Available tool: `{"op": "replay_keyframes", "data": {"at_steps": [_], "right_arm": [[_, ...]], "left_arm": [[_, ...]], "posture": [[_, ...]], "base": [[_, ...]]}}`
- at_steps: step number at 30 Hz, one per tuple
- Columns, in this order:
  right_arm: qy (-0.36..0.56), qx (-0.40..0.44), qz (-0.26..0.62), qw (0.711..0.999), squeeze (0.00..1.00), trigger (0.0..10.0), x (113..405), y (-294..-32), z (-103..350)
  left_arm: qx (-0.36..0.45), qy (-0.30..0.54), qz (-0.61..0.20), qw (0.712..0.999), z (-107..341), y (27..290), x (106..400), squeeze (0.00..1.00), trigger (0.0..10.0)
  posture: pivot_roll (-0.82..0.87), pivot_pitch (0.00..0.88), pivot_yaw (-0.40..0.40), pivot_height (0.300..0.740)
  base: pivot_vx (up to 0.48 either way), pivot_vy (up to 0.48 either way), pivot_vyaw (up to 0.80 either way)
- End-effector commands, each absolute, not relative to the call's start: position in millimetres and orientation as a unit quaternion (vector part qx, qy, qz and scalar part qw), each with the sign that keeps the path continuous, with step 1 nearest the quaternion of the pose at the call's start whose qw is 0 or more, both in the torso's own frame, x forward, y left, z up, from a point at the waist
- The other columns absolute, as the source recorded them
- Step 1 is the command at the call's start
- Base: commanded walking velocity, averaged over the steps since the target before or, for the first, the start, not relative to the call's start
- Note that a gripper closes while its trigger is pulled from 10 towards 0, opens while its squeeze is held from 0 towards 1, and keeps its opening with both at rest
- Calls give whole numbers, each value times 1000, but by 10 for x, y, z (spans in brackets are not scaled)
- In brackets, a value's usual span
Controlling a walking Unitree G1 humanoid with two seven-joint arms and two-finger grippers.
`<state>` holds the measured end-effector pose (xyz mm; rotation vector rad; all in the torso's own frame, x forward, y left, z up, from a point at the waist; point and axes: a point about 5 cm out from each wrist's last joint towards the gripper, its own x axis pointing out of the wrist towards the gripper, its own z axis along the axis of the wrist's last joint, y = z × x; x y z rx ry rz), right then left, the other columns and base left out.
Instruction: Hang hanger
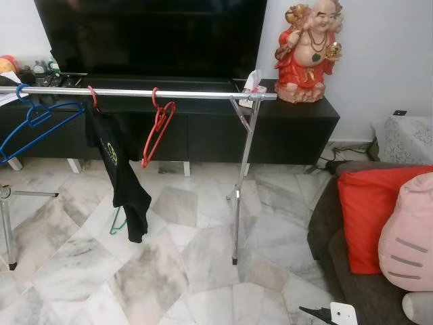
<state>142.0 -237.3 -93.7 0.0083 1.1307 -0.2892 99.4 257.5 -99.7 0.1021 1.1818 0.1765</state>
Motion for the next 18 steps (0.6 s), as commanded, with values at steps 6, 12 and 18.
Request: {"op": "replay_keyframes", "data": {"at_steps": [6, 12, 18], "right_arm": [[531, 13, -143, 835, 0, 10000, 1476, -2339, -925], [541, 4, -137, 830, 0, 10000, 1440, -2332, -941], [556, 2, -145, 818, 0, 10000, 1298, -2367, -981]], "left_arm": [[65, 558, 75, 824, -961, 2655, 1042, 0, 10000], [65, 559, 79, 823, -961, 2670, 1023, 0, 10000], [75, 571, 71, 814, -966, 2742, 893, 0, 10000]], "posture": [[-77, 16, -56, 740], [-45, 49, -54, 740], [-62, 192, -27, 740]], "base": [[0, 0, 0], [0, 0, 0], [0, 0, 0]]}}
